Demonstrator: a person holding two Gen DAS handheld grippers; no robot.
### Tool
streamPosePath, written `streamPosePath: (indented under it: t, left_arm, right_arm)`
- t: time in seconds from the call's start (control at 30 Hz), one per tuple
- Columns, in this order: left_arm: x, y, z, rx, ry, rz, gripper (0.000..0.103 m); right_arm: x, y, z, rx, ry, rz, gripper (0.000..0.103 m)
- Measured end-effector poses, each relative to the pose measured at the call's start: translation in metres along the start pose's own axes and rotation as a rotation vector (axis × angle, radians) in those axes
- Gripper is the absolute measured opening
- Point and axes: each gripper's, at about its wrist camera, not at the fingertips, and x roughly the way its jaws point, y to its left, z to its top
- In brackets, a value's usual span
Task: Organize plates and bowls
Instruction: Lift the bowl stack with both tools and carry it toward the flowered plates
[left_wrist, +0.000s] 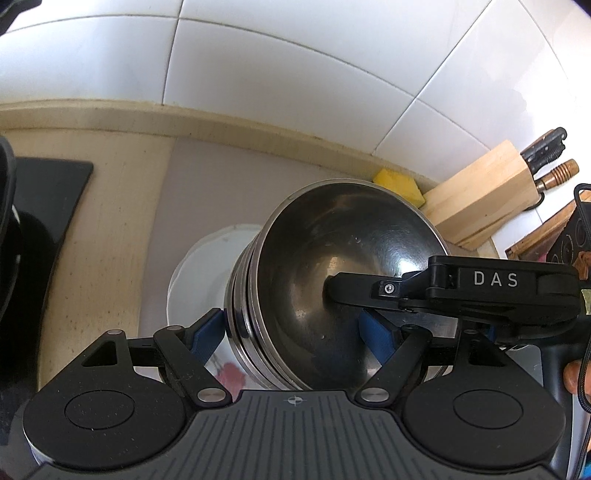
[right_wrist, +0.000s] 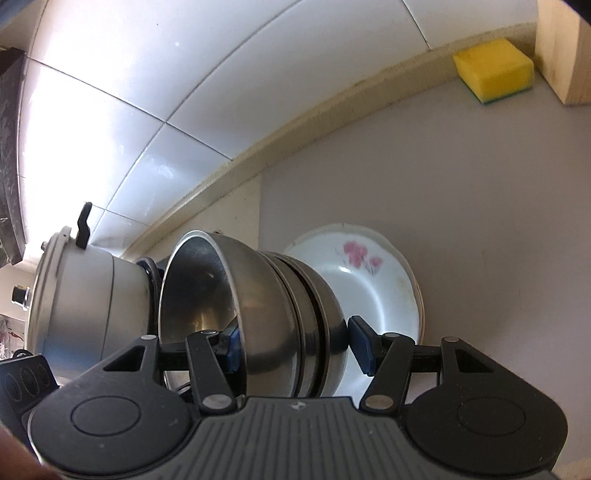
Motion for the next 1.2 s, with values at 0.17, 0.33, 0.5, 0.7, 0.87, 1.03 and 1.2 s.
streamPosePath:
  t: [0.17, 0.33, 0.5, 0.7, 0.87, 1.03, 1.2]
  left_arm:
    - [-0.003, 0.001, -0.009, -0.007, 0.017, 0.000, 0.078]
    - [0.007, 0.006, -0.012, -0.020, 0.028, 0.002, 0.078]
    - [0.008, 0.004, -0.012, -0.021, 0.026, 0.004, 0.078]
    - [0.007, 0.006, -0.014, -0.017, 0.023, 0.000, 0.078]
    - [0.000, 0.002, -0.015, 0.022, -0.001, 0.059, 0.078]
    - [-0.012, 0.004, -0.016, 0.026, -0.034, 0.092, 0.080]
    - [-0.024, 0.005, -0.012, 0.026, -0.073, 0.127, 0.081]
  right_arm:
    - [0.011, -0.002, -0.007, 0.013, 0.016, -0.015, 0.038]
    - [0.023, -0.002, -0.009, 0.021, 0.026, -0.037, 0.037]
    - [0.029, -0.005, -0.010, 0.021, 0.029, -0.053, 0.037]
    - [0.029, -0.009, -0.007, 0.029, 0.034, -0.042, 0.037]
    - [0.023, -0.009, -0.007, 0.011, 0.019, -0.042, 0.038]
    - [0.007, -0.001, -0.006, -0.051, -0.036, -0.059, 0.038]
    - [0.001, 0.000, -0.006, -0.056, -0.065, -0.062, 0.038]
